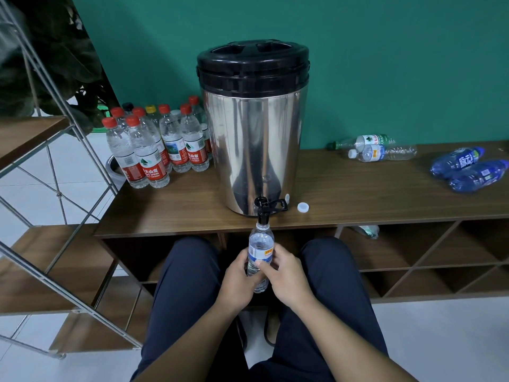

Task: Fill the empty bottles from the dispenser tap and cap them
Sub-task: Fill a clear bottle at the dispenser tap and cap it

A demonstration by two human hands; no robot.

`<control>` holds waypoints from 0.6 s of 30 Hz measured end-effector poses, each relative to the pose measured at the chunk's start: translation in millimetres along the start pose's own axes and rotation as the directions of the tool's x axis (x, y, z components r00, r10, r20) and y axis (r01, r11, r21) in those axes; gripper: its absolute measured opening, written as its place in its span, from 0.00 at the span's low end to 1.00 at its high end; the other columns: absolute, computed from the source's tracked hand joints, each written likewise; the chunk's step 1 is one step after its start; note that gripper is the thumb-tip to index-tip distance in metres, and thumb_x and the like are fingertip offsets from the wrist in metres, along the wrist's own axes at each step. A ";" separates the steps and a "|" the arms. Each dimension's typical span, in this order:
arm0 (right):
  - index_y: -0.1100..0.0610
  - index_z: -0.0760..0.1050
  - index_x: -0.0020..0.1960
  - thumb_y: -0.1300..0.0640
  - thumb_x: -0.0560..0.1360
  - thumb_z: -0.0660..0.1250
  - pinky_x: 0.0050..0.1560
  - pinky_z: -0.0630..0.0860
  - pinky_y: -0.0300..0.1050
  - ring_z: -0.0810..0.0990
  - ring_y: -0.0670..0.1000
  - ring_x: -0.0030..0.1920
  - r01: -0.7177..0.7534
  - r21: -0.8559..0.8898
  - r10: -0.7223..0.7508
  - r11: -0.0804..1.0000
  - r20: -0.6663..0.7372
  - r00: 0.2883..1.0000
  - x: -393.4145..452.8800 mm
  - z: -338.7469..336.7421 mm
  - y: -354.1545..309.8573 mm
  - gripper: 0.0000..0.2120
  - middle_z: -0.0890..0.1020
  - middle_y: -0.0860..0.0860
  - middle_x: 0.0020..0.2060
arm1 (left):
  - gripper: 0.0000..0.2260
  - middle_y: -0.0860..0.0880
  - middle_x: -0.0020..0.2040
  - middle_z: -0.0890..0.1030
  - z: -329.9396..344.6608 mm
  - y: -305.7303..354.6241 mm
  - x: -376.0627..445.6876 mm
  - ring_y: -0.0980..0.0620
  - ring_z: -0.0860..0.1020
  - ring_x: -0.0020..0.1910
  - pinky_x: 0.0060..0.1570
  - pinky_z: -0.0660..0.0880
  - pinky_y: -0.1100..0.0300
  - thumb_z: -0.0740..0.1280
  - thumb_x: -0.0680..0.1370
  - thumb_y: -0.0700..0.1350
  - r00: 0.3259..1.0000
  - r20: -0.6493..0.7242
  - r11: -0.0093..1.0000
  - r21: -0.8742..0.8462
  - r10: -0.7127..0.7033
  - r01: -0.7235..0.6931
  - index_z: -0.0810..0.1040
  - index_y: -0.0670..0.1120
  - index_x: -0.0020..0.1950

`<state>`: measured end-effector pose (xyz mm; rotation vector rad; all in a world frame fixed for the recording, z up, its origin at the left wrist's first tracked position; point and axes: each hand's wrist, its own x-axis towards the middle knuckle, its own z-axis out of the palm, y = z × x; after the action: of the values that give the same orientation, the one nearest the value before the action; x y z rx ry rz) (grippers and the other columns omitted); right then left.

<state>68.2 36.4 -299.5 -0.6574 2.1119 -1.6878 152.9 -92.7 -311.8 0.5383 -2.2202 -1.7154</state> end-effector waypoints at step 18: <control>0.48 0.83 0.66 0.59 0.80 0.78 0.64 0.85 0.57 0.89 0.44 0.57 -0.002 -0.028 0.001 1.000 -0.023 1.000 -0.9 0.1 -1.6 0.17 0.90 0.43 0.55 | 0.25 0.56 0.61 0.88 -0.2 -0.4 0.7 0.57 0.86 0.61 0.67 0.82 0.51 0.76 0.80 0.36 1.000 0.004 1.000 0.015 -0.010 0.010 0.80 0.54 0.74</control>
<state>69.2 36.5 -298.0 -0.6479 2.1551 -1.6752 152.4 -93.3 -312.1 0.5506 -2.2382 -1.7076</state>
